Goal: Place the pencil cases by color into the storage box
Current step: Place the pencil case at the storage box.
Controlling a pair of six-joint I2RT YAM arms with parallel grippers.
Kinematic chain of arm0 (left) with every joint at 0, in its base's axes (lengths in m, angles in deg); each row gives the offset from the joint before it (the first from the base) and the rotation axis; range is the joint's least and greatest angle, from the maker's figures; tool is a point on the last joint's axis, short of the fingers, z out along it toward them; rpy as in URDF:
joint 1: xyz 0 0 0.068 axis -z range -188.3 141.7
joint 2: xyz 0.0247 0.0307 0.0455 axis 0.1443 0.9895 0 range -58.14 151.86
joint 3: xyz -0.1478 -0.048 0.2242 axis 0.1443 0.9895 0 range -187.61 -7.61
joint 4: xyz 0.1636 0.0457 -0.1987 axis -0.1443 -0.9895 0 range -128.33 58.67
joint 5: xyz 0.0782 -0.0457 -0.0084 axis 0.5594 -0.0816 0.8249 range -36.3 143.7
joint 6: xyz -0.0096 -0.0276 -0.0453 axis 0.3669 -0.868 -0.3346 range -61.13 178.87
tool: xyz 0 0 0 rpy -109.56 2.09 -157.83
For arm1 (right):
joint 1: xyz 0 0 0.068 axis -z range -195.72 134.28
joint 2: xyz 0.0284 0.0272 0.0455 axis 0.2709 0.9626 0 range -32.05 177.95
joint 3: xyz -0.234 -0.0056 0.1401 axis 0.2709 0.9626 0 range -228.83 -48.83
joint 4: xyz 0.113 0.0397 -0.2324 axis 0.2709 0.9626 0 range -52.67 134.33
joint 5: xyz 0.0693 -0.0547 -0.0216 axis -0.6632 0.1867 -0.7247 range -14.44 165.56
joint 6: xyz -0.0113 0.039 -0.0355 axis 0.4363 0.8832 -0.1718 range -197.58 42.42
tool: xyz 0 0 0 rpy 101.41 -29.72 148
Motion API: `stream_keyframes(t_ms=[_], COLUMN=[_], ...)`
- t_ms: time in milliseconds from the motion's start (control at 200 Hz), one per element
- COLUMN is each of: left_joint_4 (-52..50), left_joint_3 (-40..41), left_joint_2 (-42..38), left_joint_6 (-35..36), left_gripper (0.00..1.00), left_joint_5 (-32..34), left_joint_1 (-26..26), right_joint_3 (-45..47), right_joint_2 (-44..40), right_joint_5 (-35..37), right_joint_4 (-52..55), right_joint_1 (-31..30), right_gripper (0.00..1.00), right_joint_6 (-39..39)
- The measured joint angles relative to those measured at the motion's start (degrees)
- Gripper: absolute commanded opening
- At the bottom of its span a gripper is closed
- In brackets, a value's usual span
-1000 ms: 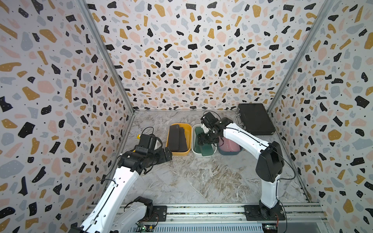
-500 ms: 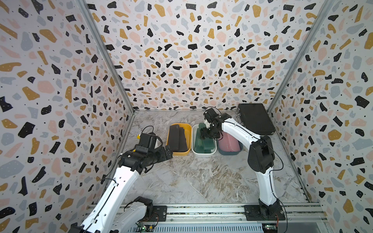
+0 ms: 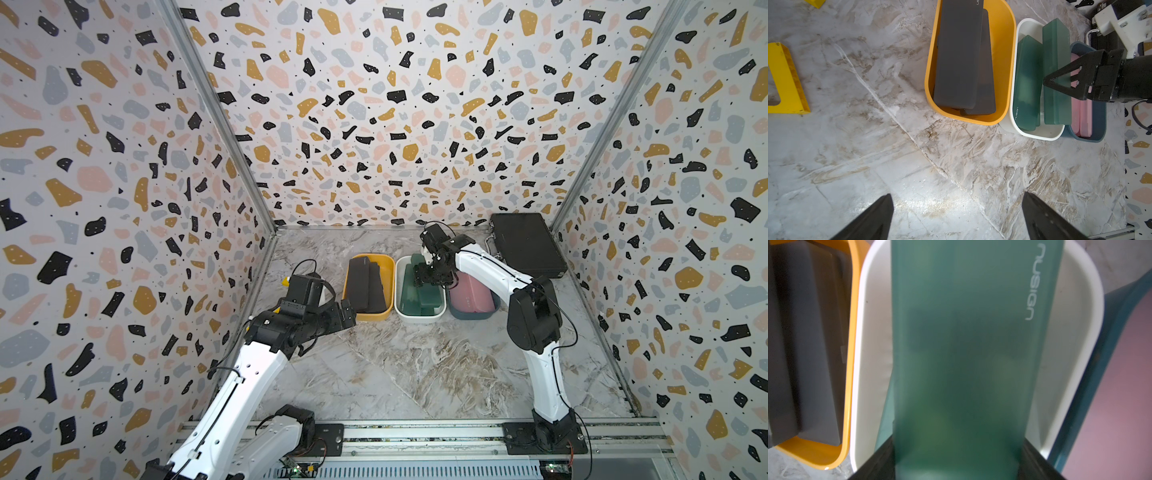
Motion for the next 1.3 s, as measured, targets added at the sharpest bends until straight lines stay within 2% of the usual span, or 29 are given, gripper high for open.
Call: stream_keyframes(t_ms=[486, 916, 1301], left_joint_4=[0.9, 1.3, 1.4], left_joint_3=[0.4, 0.8, 0.8], left_joint_2=[0.0, 0.3, 1.2], left_joint_6=[0.0, 0.2, 0.7], left_gripper=[1.00, 1.00, 1.00], left_joint_5=[0.0, 0.0, 0.0], left_joint_1=[0.0, 0.0, 0.0], right_joint_3=[3.8, 5.0, 6.5], right_joint_2=[0.0, 0.0, -0.2], right_joint_5=[0.0, 0.5, 1.2], right_joint_4=[-4.1, -5.7, -7.0], right_joint_1=[0.4, 0.5, 0.3], right_gripper=[0.66, 0.85, 0.90], right_joint_6=[0.4, 0.5, 0.9])
